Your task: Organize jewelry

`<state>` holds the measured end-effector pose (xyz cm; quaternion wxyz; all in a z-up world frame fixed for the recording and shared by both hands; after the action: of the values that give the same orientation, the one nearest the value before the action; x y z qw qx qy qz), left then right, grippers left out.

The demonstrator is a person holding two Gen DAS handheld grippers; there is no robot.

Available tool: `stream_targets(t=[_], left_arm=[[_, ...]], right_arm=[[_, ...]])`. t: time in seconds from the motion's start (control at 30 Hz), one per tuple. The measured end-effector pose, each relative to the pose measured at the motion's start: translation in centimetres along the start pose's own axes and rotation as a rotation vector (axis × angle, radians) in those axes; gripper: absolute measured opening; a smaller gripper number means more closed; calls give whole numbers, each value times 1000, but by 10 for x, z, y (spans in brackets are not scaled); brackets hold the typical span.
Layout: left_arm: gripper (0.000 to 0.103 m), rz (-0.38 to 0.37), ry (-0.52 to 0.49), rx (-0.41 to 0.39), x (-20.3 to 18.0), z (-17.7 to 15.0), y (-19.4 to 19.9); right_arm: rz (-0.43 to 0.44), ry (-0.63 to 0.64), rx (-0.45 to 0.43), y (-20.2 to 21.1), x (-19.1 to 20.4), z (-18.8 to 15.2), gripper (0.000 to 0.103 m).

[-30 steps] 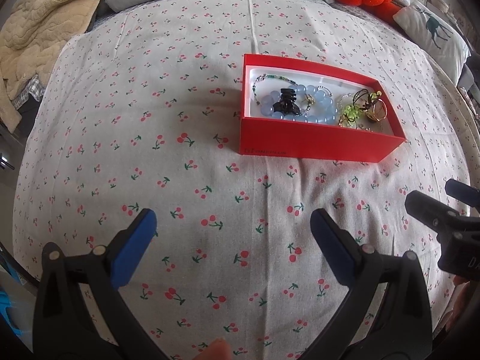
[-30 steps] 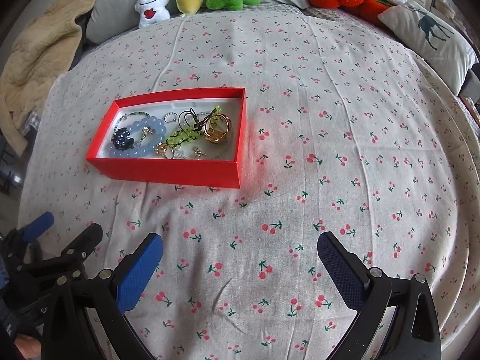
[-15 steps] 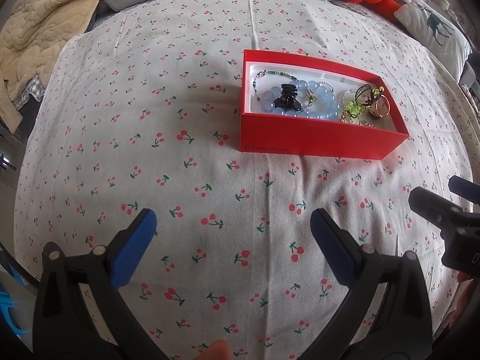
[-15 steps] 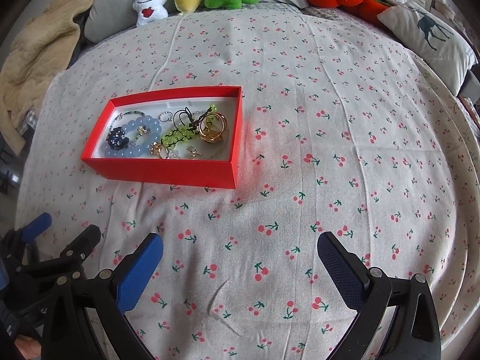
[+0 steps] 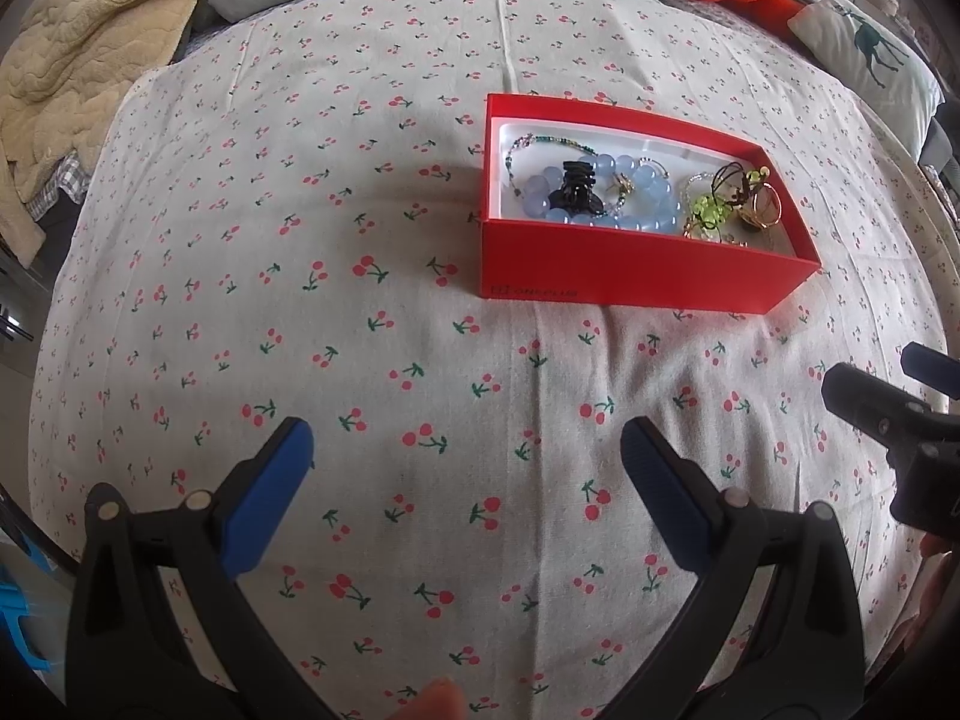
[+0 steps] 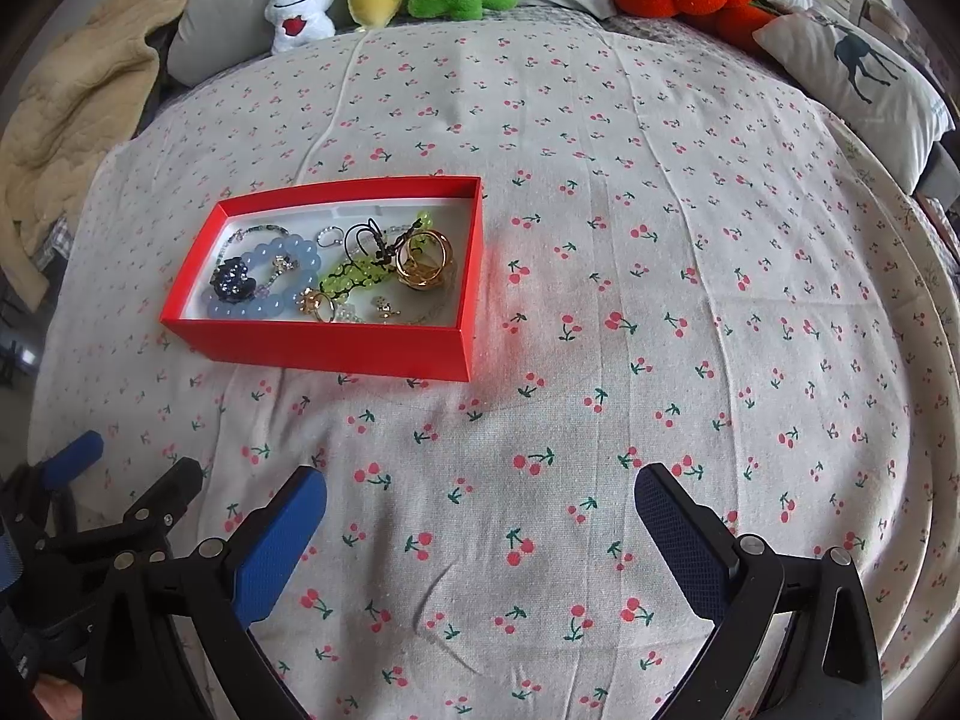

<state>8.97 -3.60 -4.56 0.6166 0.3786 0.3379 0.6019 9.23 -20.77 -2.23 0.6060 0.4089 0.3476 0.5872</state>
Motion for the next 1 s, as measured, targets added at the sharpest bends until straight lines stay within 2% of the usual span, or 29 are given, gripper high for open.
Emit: stream_targets(t=[1.0], left_arm=[[102, 6, 0, 16, 0, -3, -4]], right_arm=[[0, 4, 1, 0, 2, -1, 103]])
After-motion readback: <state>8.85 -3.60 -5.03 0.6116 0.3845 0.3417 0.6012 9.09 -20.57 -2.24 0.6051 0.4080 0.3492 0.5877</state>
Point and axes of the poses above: each gripper's, at about its wrist camera, not at the fingertips, and y roughly against the way its jaws point, x to its left, z to its top, the point moved 6 cm from there along -y, roughly the way its jaws point, and after that the axes turned 2 degrees about -x, right-handed, at the moved point
